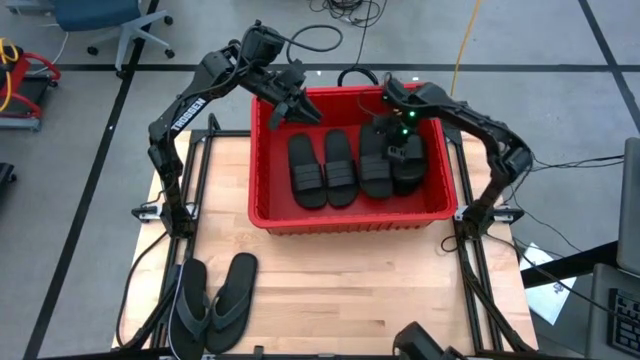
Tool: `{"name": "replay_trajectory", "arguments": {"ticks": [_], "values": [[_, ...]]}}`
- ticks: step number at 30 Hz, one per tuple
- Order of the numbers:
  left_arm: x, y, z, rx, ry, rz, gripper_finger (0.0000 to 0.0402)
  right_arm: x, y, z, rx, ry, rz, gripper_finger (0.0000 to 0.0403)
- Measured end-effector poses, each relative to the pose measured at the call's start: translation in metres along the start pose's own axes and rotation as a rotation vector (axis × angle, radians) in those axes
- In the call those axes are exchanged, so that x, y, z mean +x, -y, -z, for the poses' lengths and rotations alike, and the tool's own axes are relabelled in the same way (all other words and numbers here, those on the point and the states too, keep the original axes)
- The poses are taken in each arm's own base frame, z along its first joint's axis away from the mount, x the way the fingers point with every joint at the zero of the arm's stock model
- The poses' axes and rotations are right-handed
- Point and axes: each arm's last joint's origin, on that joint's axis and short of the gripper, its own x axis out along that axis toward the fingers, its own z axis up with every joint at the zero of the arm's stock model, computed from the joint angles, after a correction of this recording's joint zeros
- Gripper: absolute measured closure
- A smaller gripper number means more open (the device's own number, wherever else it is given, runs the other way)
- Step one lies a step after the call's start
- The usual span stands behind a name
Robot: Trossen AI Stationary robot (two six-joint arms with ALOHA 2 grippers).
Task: Pick and place slides into bin
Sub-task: Put the black slide into the red bin, then put the right black slipper into the red bin
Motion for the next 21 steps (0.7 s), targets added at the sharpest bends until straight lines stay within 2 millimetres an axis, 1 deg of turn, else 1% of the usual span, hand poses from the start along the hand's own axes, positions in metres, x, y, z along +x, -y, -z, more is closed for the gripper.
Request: {"name": "replay_trajectory", "arguments": {"ticks": [5, 7, 9, 12, 14, 16, 17, 18, 21], "values": [[0.000, 0.000, 0.001, -0.011, -0.008, 0.003, 0.0282, -0.034, -0.014, -0.003, 0.036, 0.165, 0.121, 0.0226], [0.000, 0.001, 0.003, -0.023, -0.024, 0.007, 0.0282, -0.051, -0.024, -0.004, 0.071, 0.257, 0.169, 0.0223], [0.001, 0.003, 0.008, -0.045, -0.056, 0.013, 0.0282, -0.069, -0.037, -0.005, 0.088, 0.359, 0.190, 0.0231], [0.004, 0.005, 0.012, -0.057, -0.094, 0.002, 0.0282, -0.096, -0.068, -0.007, 0.030, 0.536, 0.194, 0.0269], [0.009, 0.008, 0.012, -0.002, -0.109, -0.016, 0.0282, -0.113, -0.092, -0.010, -0.037, 0.666, 0.175, 0.0310], [0.012, 0.016, 0.011, 0.092, -0.115, -0.014, 0.0291, -0.125, -0.116, -0.009, -0.109, 0.785, 0.127, 0.0357], [0.012, 0.022, 0.009, 0.147, -0.111, -0.012, 0.0301, -0.130, -0.127, -0.009, -0.143, 0.835, 0.103, 0.0379], [0.012, 0.030, 0.006, 0.210, -0.095, -0.005, 0.0315, -0.134, -0.138, -0.008, -0.178, 0.884, 0.074, 0.0390], [0.004, 0.061, -0.006, 0.375, -0.010, 0.015, 0.0373, -0.142, -0.167, 0.001, -0.231, 0.996, -0.017, 0.0389]]}}
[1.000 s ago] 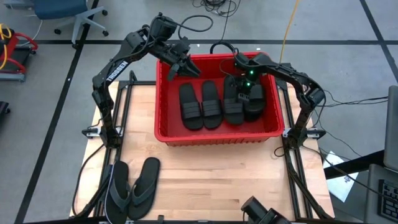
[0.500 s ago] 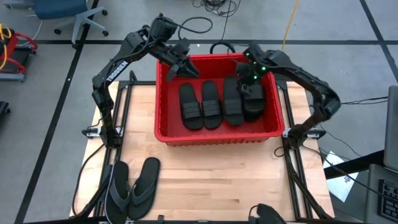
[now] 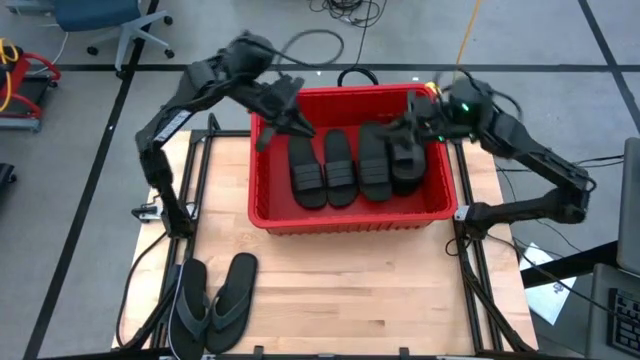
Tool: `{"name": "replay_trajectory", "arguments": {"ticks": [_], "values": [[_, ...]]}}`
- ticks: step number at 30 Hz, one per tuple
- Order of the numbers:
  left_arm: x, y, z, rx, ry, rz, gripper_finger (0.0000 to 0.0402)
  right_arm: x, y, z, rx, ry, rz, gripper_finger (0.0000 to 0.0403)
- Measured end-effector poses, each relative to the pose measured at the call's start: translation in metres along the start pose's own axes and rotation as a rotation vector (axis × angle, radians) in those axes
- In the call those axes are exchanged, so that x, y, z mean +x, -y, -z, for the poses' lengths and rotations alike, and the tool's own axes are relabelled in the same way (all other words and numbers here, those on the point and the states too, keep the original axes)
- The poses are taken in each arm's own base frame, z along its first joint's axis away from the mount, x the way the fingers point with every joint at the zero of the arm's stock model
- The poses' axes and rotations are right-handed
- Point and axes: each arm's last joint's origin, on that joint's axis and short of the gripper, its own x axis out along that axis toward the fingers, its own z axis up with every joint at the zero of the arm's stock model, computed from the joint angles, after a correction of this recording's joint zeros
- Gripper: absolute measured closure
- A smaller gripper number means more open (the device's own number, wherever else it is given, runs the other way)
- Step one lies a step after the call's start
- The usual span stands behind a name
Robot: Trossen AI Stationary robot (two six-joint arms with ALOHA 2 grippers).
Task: Pick and place slides into bin
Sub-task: Put the right black slipper into the red bin
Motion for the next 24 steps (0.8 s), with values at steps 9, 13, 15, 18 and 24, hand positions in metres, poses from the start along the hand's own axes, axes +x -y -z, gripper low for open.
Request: {"name": "replay_trajectory", "arguments": {"ticks": [9, 13, 15, 18, 24], "values": [[-0.021, 0.080, -0.053, 0.238, 0.227, 0.004, 0.0399, -0.017, -0.059, 0.054, 0.039, 0.035, -0.237, 0.0401], [-0.016, 0.114, -0.067, 0.245, 0.276, 0.006, 0.0401, -0.026, -0.076, 0.081, 0.106, 0.130, -0.318, 0.0402], [-0.007, 0.126, -0.068, 0.250, 0.259, -0.035, 0.0401, -0.032, -0.084, 0.093, 0.138, 0.175, -0.348, 0.0402], [0.002, 0.139, -0.070, 0.228, 0.239, -0.114, 0.0401, -0.039, -0.093, 0.111, 0.176, 0.186, -0.374, 0.0402], [0.031, 0.159, -0.069, 0.157, 0.191, -0.155, 0.0401, -0.045, -0.107, 0.130, 0.155, 0.172, -0.386, 0.0403]]}}
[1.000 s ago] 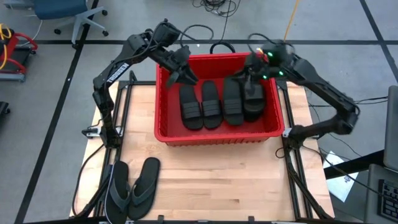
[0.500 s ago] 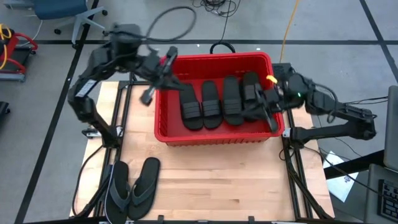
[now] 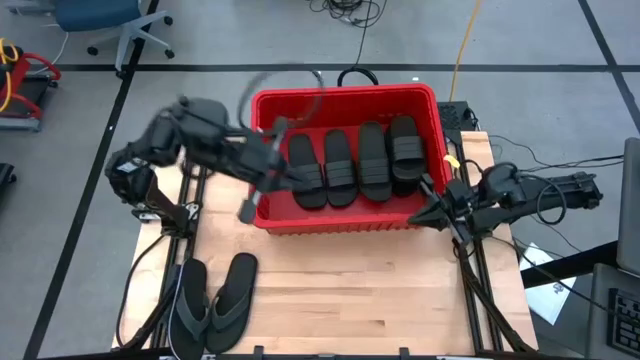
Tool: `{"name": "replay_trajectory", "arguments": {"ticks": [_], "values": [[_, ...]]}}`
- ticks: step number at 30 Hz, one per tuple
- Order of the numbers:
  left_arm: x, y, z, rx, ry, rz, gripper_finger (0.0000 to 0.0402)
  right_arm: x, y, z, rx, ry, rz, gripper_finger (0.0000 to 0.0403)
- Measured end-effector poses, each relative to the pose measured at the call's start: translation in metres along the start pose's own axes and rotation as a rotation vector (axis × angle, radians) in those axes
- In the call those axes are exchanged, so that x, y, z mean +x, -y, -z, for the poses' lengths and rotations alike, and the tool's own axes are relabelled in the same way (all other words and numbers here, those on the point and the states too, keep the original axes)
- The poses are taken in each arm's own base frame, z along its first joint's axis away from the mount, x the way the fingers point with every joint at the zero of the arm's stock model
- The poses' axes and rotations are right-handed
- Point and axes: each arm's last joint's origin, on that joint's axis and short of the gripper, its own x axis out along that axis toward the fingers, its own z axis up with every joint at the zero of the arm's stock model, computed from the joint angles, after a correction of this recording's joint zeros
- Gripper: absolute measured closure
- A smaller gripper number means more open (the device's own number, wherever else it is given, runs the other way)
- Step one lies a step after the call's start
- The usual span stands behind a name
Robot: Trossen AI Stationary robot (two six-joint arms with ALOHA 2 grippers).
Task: Pick and place slides into bin
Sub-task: Put the right black slipper into the red bin
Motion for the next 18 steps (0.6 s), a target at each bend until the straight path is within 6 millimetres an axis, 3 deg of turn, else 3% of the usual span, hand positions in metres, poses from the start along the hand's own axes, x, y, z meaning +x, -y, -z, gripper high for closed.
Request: {"name": "replay_trajectory", "arguments": {"ticks": [4, 10, 14, 18], "values": [[0.028, 0.000, 0.017, 0.000, 0.004, -0.006, 0.0401, 0.002, -0.006, 0.000, -0.035, 0.003, -0.047, 0.0403], [0.066, -0.018, 0.065, -0.127, -0.062, -0.027, 0.0401, 0.006, -0.012, -0.001, -0.123, 0.033, -0.093, 0.0403], [0.051, -0.015, 0.084, -0.199, -0.115, -0.045, 0.0402, 0.006, -0.013, -0.001, -0.135, 0.043, -0.040, 0.0403], [0.013, -0.004, 0.098, -0.238, -0.115, -0.116, 0.0402, 0.008, -0.014, 0.000, -0.135, 0.047, 0.018, 0.0403]]}}
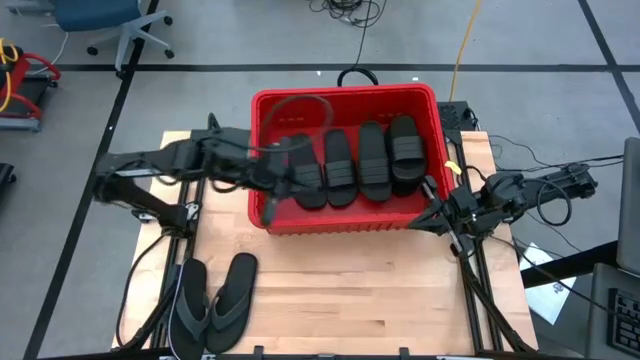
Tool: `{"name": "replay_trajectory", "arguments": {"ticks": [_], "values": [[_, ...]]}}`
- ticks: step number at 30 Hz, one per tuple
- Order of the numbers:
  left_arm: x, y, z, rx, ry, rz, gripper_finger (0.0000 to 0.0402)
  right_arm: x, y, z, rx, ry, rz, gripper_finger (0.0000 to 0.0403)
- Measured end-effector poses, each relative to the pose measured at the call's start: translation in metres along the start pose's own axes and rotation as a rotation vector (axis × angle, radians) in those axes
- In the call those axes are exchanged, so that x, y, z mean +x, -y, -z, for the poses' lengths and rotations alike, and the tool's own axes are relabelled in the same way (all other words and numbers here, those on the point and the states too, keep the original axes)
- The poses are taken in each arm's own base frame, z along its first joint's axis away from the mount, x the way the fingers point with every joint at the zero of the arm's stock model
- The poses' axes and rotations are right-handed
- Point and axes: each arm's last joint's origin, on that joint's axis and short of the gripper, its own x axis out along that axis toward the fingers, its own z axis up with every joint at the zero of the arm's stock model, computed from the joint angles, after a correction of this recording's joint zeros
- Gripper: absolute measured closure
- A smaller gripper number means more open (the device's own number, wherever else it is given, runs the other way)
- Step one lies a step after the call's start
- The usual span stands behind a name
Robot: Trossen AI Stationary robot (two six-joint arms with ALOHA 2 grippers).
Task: Pick and place slides into bin
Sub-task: Put the right black slipper into the red bin
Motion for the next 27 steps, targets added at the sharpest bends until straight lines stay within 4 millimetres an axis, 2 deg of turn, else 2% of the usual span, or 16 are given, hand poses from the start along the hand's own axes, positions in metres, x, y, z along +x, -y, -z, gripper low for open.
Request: {"name": "replay_trajectory", "arguments": {"ticks": [5, 9, 12, 15, 19, 23, 27], "values": [[-0.059, 0.006, 0.034, -0.087, 0.101, -0.038, 0.0401, 0.005, -0.001, 0.003, -0.031, -0.015, 0.061, 0.0403], [-0.081, 0.016, 0.077, -0.242, 0.071, 0.017, 0.0401, 0.010, 0.001, 0.006, -0.059, -0.027, 0.157, 0.0403], [-0.087, 0.029, 0.107, -0.294, 0.012, 0.086, 0.0401, 0.015, 0.001, 0.002, -0.057, 0.035, 0.228, 0.0403], [-0.095, 0.042, 0.127, -0.310, 0.007, 0.153, 0.0401, 0.019, 0.002, 0.000, -0.062, 0.071, 0.292, 0.0403], [-0.094, 0.057, 0.161, -0.310, -0.102, 0.279, 0.0401, 0.025, 0.004, 0.003, -0.007, 0.077, 0.348, 0.0403], [-0.089, 0.072, 0.192, -0.478, -0.274, 0.402, 0.0401, 0.034, 0.004, 0.009, 0.070, 0.057, 0.347, 0.0403], [-0.086, 0.093, 0.216, -0.594, -0.451, 0.475, 0.0401, 0.039, 0.005, 0.014, 0.060, 0.030, 0.352, 0.0403]]}}
